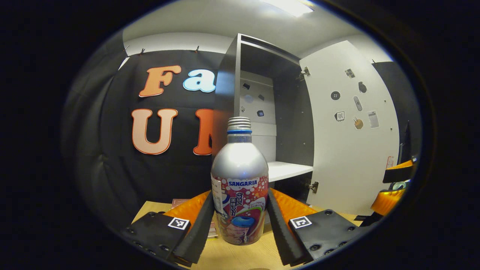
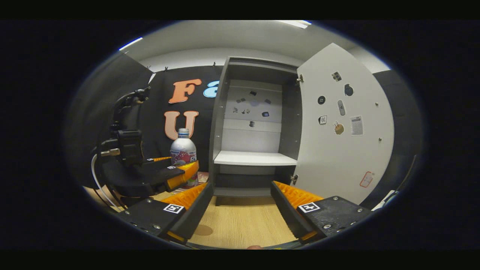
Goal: Open the cabinet door with the right hand, grasp the bottle in the cabinet with the left hand and place it on the coaster, then close the cabinet door with the right hand.
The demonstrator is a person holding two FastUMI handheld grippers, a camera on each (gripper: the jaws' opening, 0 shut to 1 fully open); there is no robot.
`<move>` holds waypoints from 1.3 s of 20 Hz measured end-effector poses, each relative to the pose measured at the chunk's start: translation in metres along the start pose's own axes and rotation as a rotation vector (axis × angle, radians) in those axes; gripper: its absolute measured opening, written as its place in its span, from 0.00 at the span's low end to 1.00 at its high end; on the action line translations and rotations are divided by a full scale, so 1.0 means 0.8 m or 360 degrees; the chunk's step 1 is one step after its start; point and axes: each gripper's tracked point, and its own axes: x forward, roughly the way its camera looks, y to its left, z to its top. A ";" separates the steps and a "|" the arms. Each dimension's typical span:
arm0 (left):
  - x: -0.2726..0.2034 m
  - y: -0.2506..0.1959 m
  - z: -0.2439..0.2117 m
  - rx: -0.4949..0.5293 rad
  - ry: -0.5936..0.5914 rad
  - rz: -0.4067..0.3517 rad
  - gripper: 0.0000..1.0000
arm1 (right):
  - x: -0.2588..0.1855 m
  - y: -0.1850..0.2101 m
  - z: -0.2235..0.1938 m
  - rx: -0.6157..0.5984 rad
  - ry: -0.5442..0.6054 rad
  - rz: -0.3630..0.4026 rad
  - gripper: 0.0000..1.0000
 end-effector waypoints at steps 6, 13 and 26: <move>-0.033 -0.018 -0.053 -0.0029 -0.0032 -0.0040 0.82 | -0.027 -0.014 0.007 -0.0068 -0.0065 -0.0090 0.95; -0.049 -0.025 -0.154 0.0003 0.0090 0.0020 0.82 | -0.035 -0.024 -0.041 -0.0070 0.0102 -0.0095 0.95; -0.067 -0.057 -0.295 -0.0071 0.0312 0.0115 0.83 | -0.001 -0.027 -0.094 -0.0018 0.0347 0.0000 0.97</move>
